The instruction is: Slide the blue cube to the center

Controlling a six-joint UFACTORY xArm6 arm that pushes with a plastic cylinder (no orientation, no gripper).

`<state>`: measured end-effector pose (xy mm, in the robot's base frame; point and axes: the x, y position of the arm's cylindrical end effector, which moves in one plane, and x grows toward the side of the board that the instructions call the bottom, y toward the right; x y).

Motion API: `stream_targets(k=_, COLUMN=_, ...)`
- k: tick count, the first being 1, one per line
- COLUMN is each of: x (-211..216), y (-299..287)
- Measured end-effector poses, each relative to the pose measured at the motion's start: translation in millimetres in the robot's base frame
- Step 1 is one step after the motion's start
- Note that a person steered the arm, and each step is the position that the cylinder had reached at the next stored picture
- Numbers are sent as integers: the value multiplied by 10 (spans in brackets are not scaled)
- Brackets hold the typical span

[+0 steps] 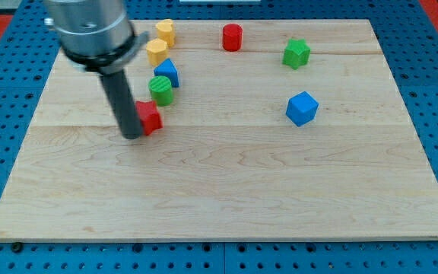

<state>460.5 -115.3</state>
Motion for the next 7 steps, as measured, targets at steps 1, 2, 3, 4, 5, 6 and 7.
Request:
stream_targets(k=1, x=137, y=321)
stream_targets(k=2, x=536, y=930)
stream_targets(k=3, x=381, y=2117)
stream_targets(k=4, x=16, y=3243)
stream_targets(k=5, x=-241, y=3077)
stream_targets(k=6, x=-284, y=2957)
stream_targets(k=7, x=-301, y=2655)
